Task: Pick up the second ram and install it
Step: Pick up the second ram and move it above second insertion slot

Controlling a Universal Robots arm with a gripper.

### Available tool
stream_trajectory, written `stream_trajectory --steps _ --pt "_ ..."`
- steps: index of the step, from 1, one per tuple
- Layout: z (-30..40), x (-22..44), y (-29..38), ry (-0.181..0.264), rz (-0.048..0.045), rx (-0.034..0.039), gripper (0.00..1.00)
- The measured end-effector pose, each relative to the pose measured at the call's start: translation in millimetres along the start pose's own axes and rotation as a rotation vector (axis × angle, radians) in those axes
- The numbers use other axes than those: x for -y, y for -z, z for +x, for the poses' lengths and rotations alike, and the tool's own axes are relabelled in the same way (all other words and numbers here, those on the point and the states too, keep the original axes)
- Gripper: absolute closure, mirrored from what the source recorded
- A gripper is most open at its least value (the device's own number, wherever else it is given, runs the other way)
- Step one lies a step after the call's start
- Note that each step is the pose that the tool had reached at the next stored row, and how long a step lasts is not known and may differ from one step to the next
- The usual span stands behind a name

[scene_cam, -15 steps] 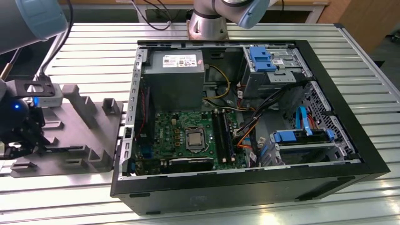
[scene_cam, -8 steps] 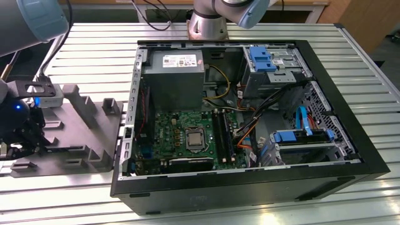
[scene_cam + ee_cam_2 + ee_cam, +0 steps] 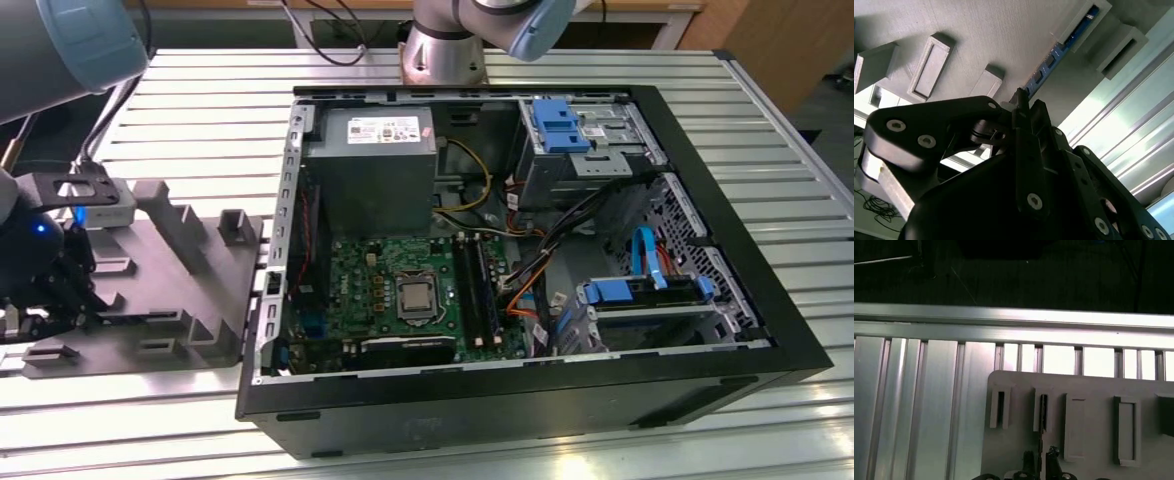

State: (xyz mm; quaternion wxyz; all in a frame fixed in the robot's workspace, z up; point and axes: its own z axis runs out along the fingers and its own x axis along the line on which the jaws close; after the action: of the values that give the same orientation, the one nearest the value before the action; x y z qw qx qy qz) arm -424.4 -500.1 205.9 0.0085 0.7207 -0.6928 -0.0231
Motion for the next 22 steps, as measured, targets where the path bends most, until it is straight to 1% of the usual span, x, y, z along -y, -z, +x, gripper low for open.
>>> stream_trajectory --steps 11,12,13,14,15,16,17,18,21,22 --pt "0.0 -1.7 -4.7 0.027 -0.0007 0.0003 0.76" --pt "0.0 -1.8 -4.7 0.027 -0.0007 0.0018 0.76" --pt "0.0 -1.8 -5.0 0.028 0.0000 0.0084 0.76" --pt "0.0 -1.9 -5.1 0.028 0.0005 0.0202 0.76" --pt "-0.1 -1.8 -5.0 0.028 0.0006 0.0225 0.76" --pt "-0.1 -1.8 -5.1 0.028 0.0007 0.0226 0.76" --pt "0.0 -1.7 -5.1 0.028 0.0006 0.0216 0.76" --pt "0.0 -1.7 -5.2 0.028 0.0005 0.0171 0.76" --pt "0.1 -1.7 -5.4 0.027 -0.0009 -0.0063 0.76" --pt "0.1 -1.7 -5.5 0.027 -0.0010 -0.0075 0.76"
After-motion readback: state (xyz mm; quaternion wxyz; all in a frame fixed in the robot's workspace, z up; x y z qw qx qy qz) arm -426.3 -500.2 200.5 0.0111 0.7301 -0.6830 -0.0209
